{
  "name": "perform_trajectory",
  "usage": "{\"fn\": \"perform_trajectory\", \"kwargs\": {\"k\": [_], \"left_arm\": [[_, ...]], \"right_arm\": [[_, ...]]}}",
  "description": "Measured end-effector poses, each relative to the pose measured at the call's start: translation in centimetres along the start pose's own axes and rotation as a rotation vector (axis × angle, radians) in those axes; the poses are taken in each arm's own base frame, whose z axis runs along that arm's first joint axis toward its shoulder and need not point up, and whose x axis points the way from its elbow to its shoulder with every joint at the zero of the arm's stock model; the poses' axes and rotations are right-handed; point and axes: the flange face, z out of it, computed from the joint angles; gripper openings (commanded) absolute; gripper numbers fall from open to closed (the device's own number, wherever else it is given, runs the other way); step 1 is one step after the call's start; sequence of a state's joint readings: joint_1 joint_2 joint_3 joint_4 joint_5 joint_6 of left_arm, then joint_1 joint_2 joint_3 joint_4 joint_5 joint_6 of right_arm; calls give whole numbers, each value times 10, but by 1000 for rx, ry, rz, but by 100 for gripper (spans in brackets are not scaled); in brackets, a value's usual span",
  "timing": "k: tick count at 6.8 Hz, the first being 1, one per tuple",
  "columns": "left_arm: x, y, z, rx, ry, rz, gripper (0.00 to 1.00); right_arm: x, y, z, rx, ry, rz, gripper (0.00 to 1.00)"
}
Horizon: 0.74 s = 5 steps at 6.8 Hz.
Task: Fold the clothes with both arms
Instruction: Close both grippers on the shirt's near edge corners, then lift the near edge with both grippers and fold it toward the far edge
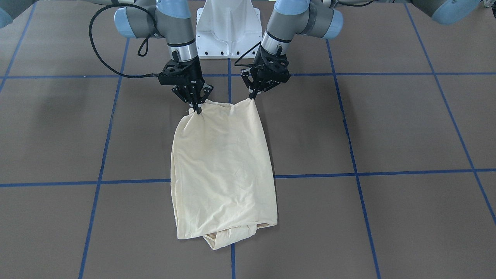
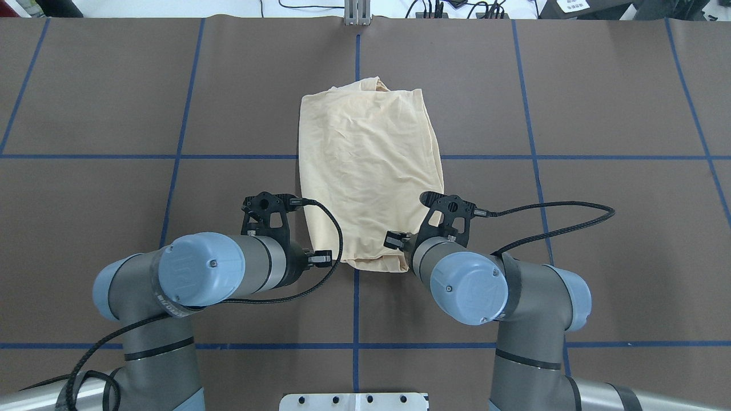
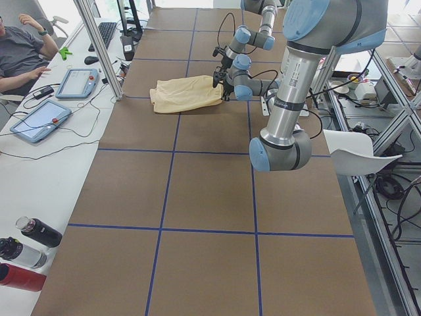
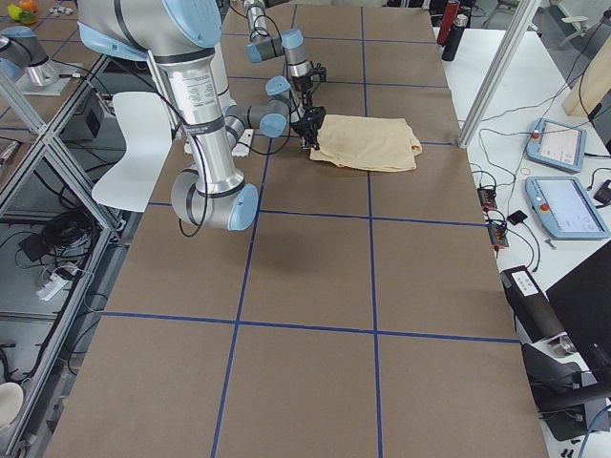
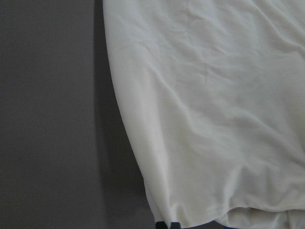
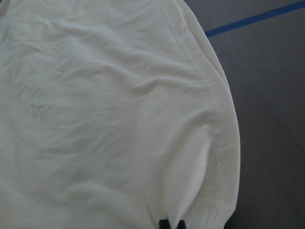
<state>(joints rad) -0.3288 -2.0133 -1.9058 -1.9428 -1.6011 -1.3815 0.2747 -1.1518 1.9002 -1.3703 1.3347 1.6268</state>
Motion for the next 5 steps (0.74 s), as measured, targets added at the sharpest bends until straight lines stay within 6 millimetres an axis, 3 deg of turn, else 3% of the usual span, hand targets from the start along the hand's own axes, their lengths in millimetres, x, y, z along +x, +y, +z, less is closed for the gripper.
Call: {"fn": "perform_trajectory", "kwargs": {"k": [3, 4, 5], "left_arm": [[13, 33, -79, -61, 46, -81, 0], [19, 41, -93, -80, 44, -93, 0], [21, 46, -93, -91, 33, -93, 0]], "right_arm": [[12, 49, -88, -66, -33, -44, 0], [12, 56, -102, -76, -44, -49, 0], [9, 54, -103, -71, -44, -50, 0]]}}
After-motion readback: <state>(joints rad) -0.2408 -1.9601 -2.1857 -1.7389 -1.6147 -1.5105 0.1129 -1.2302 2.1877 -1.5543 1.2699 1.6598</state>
